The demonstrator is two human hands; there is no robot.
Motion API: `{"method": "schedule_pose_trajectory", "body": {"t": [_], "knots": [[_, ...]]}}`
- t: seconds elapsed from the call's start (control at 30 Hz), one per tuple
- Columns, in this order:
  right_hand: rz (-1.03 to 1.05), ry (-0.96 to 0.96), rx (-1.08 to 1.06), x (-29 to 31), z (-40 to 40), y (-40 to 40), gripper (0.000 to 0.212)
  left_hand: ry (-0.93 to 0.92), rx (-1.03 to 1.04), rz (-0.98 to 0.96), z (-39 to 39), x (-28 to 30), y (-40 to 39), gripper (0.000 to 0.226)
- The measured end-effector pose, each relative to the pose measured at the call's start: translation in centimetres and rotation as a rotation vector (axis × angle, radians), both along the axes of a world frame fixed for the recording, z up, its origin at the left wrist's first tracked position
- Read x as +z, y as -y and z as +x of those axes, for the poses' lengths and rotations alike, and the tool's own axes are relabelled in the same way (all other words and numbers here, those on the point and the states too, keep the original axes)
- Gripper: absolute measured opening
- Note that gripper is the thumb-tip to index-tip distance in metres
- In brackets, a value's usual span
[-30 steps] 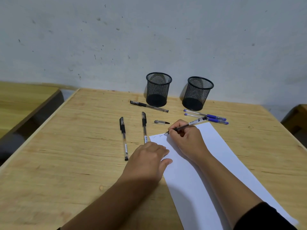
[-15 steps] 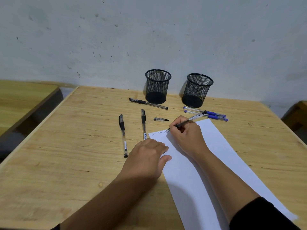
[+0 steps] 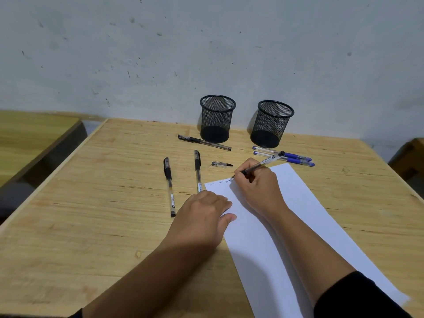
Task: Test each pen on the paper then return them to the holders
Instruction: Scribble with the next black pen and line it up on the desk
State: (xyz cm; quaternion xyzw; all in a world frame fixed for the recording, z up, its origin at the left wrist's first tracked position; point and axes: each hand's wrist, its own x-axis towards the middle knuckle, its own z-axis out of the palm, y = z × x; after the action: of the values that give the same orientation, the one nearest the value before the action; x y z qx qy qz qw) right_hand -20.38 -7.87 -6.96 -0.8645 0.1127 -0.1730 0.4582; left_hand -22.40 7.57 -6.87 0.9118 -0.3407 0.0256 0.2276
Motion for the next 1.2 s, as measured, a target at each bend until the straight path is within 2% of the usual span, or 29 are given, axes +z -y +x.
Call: {"method": "schedule_pose_trajectory", "body": {"t": [0.17, 0.23, 0.37, 0.43, 0.5, 0.6, 0.67, 0.73, 0.93, 1.2], "knots": [[0.019, 0.010, 0.008, 0.0, 0.0, 0.0, 0.014, -0.006, 0.002, 0.027, 0.0, 0.2, 0.0, 0.038], [0.051, 0.009, 0.011, 0.2, -0.1, 0.1, 0.012, -0.024, 0.001, 0.039, 0.2, 0.6, 0.0, 0.032], [0.344, 0.081, -0.111, 0.8, -0.1, 0.8, 0.014, 0.051, 0.076, -0.137, 2.0, 2.6, 0.6, 0.017], [0.497, 0.084, -0.137, 1.3, -0.3, 1.0, 0.013, 0.071, 0.183, -0.193, 4.4, 3.5, 1.6, 0.021], [0.623, 0.093, -0.121, 1.9, -0.6, 1.1, 0.013, 0.066, 0.205, -0.091, 7.3, 3.7, 2.7, 0.030], [0.824, 0.110, -0.112, 2.7, -0.7, 1.3, 0.018, 0.031, 0.205, 0.105, 10.2, 3.1, 4.0, 0.026], [0.816, 0.104, -0.121, 3.0, -0.7, 1.8, 0.019, 0.015, 0.206, 0.191, 11.0, 2.7, 4.4, 0.019], [0.788, 0.120, -0.105, 3.1, -0.7, 2.2, 0.018, 0.006, 0.208, 0.189, 11.1, 2.5, 4.4, 0.016], [0.716, 0.151, -0.038, 3.5, -0.5, 2.5, 0.016, -0.111, 0.195, -0.151, 10.0, 2.7, 4.1, 0.014], [0.676, 0.157, -0.016, 4.2, -0.4, 2.2, 0.018, -0.123, 0.124, -0.309, 9.0, 4.1, 4.1, 0.014]]}}
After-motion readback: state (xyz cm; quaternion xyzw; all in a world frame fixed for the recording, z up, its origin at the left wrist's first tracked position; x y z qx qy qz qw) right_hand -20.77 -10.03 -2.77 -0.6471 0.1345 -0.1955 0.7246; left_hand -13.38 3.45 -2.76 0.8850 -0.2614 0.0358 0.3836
